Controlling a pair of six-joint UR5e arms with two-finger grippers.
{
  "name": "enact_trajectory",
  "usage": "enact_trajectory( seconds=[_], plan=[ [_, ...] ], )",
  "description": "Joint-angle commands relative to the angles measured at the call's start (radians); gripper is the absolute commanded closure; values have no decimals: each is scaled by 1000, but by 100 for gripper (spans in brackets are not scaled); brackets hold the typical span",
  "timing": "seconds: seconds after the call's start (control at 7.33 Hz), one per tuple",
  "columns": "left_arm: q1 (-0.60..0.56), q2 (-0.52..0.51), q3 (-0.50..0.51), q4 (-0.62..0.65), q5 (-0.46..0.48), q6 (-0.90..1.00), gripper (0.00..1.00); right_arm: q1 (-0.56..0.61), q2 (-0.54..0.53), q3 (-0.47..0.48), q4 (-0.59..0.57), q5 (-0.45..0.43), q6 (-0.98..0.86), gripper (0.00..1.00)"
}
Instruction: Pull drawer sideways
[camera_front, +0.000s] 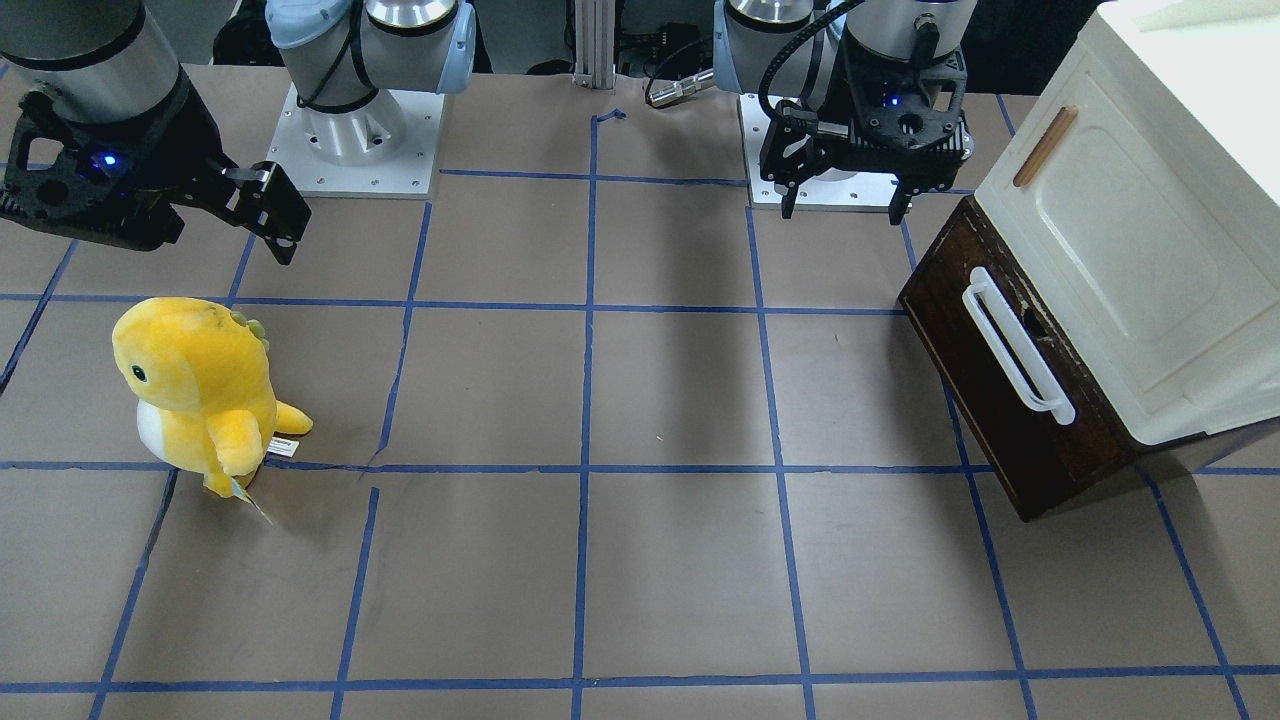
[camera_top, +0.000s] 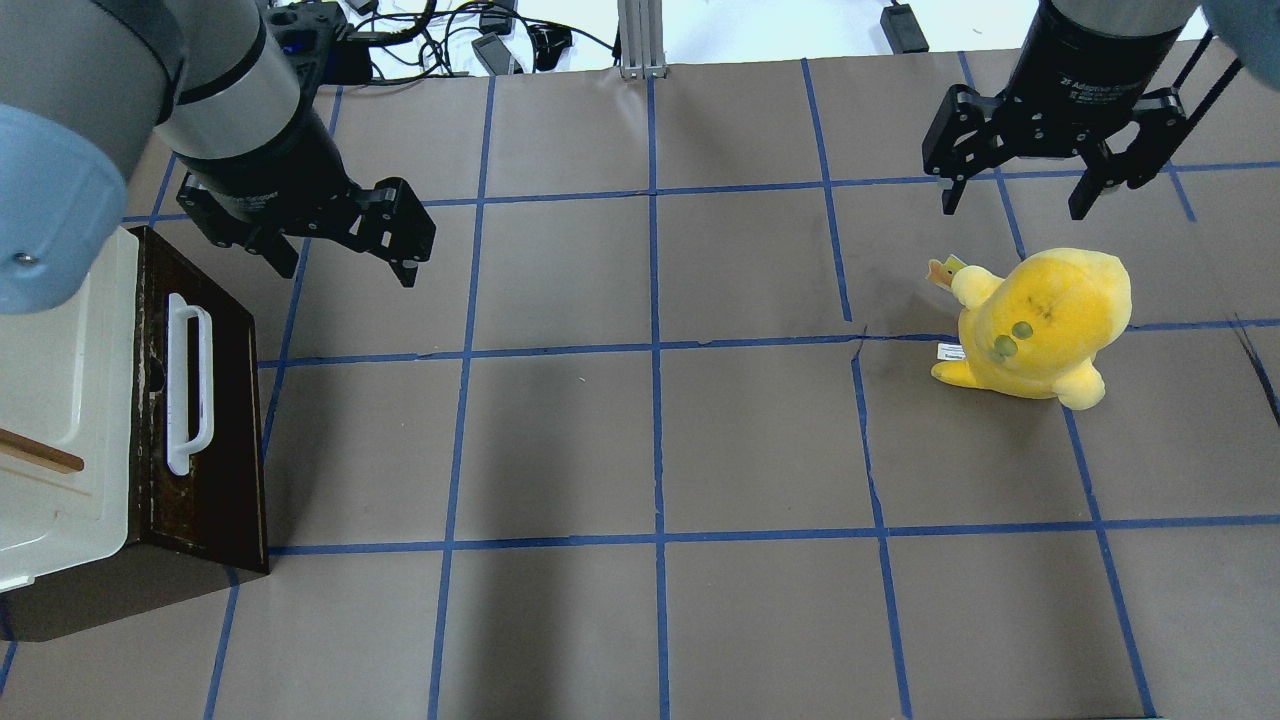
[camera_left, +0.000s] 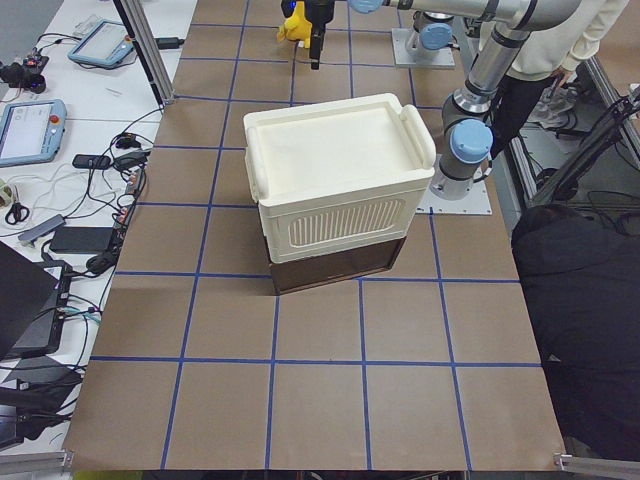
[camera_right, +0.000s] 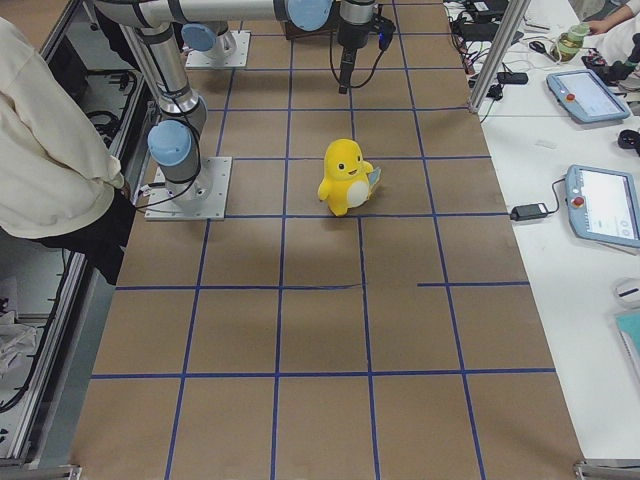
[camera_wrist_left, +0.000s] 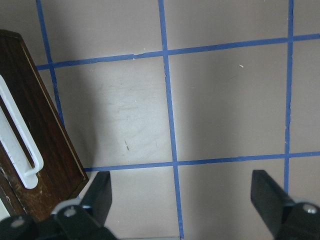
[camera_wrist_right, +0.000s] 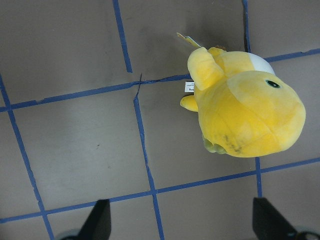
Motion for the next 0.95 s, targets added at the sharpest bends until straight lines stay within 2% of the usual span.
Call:
enact_trajectory(
  seconds=[0.0,0.82],
  plan=[
    [0,1,2,1,1,-4,0,1,0,0,-1,0,0,0],
    [-2,10,-3,-2,-1,-10,0,1,0,0,-1,0,0,0]
  ],
)
